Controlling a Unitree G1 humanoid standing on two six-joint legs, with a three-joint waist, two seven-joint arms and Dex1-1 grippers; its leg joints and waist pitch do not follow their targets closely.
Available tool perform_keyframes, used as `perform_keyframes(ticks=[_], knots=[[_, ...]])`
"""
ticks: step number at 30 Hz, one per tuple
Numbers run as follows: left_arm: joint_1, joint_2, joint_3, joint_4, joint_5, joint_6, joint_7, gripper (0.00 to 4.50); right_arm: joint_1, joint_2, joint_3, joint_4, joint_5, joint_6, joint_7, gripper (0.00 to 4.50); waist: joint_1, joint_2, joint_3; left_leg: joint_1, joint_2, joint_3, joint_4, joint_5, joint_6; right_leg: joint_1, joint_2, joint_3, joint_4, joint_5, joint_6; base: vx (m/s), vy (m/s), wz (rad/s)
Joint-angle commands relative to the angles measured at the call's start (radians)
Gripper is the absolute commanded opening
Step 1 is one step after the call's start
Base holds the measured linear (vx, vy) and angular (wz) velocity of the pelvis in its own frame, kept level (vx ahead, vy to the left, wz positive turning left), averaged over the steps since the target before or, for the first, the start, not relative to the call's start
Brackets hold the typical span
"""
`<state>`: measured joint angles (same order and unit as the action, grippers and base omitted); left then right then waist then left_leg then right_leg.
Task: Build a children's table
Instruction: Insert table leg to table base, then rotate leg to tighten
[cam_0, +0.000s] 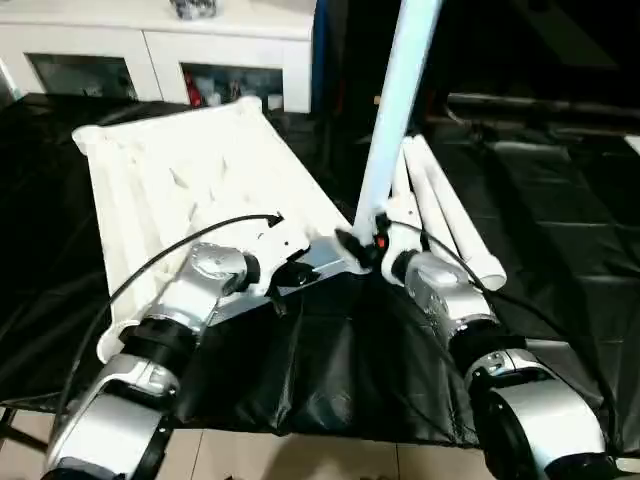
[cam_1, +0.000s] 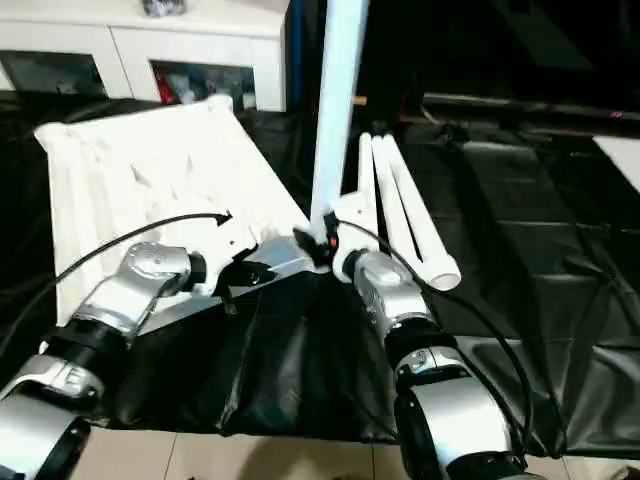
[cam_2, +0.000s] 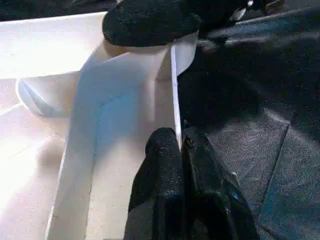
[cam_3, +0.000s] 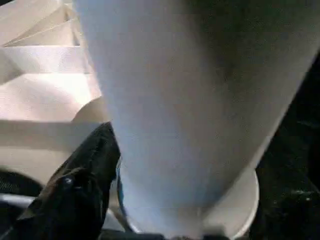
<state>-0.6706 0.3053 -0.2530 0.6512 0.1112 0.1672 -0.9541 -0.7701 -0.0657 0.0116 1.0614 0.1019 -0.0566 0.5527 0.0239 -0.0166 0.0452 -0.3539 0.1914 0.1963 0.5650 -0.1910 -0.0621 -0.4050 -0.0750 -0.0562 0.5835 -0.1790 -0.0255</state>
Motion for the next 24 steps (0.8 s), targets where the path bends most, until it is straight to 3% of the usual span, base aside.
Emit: perform_keyframes(ticks=[1,8,14,20,24], knots=[[-0.01,-0.003,-0.016,-0.008,-0.006,-0.047,-0.026,0.0,0.025,0.019,0.055,-0.018,-0.016,0.008,0.102,3.81,0.0,0.012,-0.061,0.004,0.043,-0.012,-0.055,-0.146,0.078,0.054,-0.068,0.045,-0.044,-0.022,-0.281,0.0,0.0,0.0],[0.001,0.056,-0.04,0.01,-0.02,-0.16,-0.163,0.0,0.067,-0.044,0.1,-0.106,-0.013,0.001,0.301,3.81,0.014,0.013,-0.061,0.007,0.049,-0.008,-0.054,-0.134,0.072,0.055,-0.063,0.041,-0.037,-0.023,-0.279,0.0,0.0,0.0],[0.013,0.088,-0.038,0.026,-0.057,-0.197,-0.283,0.0,0.108,-0.09,0.133,-0.181,-0.003,0.021,0.466,3.81,0.028,0.01,-0.061,0.008,0.05,-0.006,-0.051,-0.121,0.085,0.054,-0.065,0.04,-0.035,-0.014,-0.284,0.0,0.0,0.0],[0.003,0.106,-0.037,0.069,-0.069,-0.239,-0.361,0.0,0.146,-0.127,0.174,-0.258,0.004,0.053,0.582,3.81,0.038,0.007,-0.06,0.01,0.05,-0.007,-0.052,-0.133,0.069,0.053,-0.067,0.04,-0.037,-0.058,-0.272,0.0,0.0,0.0],[-0.003,0.112,-0.046,0.095,-0.061,-0.264,-0.383,0.0,0.162,-0.138,0.19,-0.293,0.003,0.077,0.62,3.37,0.04,0.007,-0.06,0.009,0.05,-0.007,-0.052,-0.14,0.061,0.052,-0.068,0.04,-0.038,-0.075,-0.264,0.0,0.0,0.0]])
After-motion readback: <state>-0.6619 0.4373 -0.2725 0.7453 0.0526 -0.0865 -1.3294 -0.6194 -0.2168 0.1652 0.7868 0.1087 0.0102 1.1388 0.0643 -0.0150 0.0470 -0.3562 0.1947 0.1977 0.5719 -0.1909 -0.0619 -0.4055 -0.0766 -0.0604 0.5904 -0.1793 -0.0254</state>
